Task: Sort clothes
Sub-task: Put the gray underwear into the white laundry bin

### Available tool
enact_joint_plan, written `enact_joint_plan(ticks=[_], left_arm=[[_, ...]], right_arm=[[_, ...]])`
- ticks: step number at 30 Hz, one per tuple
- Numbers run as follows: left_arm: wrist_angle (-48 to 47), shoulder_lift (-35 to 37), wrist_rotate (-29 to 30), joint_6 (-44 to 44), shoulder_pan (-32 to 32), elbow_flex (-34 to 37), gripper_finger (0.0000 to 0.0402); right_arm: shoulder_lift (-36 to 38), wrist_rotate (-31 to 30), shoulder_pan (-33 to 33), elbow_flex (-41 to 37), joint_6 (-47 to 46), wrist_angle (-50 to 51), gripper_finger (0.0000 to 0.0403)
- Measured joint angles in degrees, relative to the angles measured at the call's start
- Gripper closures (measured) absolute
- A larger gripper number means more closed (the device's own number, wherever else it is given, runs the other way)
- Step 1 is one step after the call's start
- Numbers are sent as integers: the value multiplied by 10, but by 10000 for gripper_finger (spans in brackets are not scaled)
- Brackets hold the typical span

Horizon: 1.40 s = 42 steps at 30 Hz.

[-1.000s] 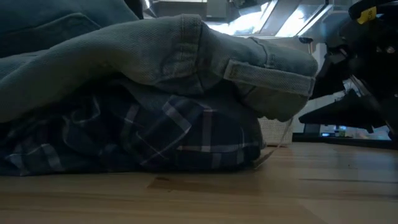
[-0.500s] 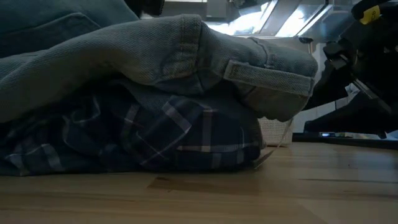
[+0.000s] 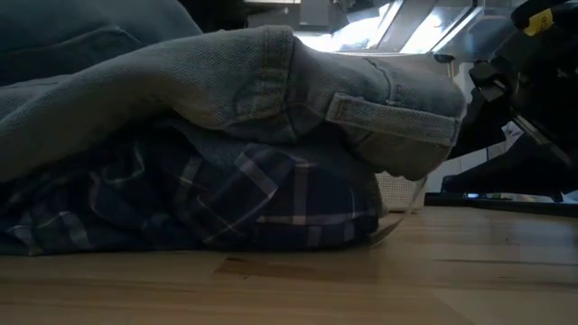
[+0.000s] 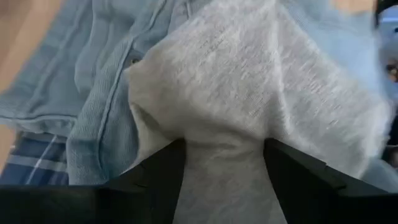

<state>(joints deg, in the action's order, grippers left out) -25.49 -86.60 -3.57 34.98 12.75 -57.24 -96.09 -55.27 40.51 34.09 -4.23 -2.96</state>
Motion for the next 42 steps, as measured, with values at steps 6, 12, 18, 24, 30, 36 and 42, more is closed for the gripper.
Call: enact_joint_plan(ticks=[6,12,18,24,30,36,42], left_arm=[[17,-44,0,-16,-1,23,212],[41,-60,-3,-58,3,24,305],[4,-39,0,-95,4,-4,391],[-49,-5,71,-119,13,-62,385],[-58,28,142,-159,19,-121,392],[-51,51,216,-238,19,-183,388],[-20,58,292,-346,9,-231,387]], right_arm=[[0,9,0,0,0,0,178],[0,8,0,0,0,0,178],[0,9,0,0,0,-1,178],[0,9,0,0,0,-1,178],[0,9,0,0,0,0,178],[0,9,0,0,0,-1,178],[0,9,0,0,0,-2,178]])
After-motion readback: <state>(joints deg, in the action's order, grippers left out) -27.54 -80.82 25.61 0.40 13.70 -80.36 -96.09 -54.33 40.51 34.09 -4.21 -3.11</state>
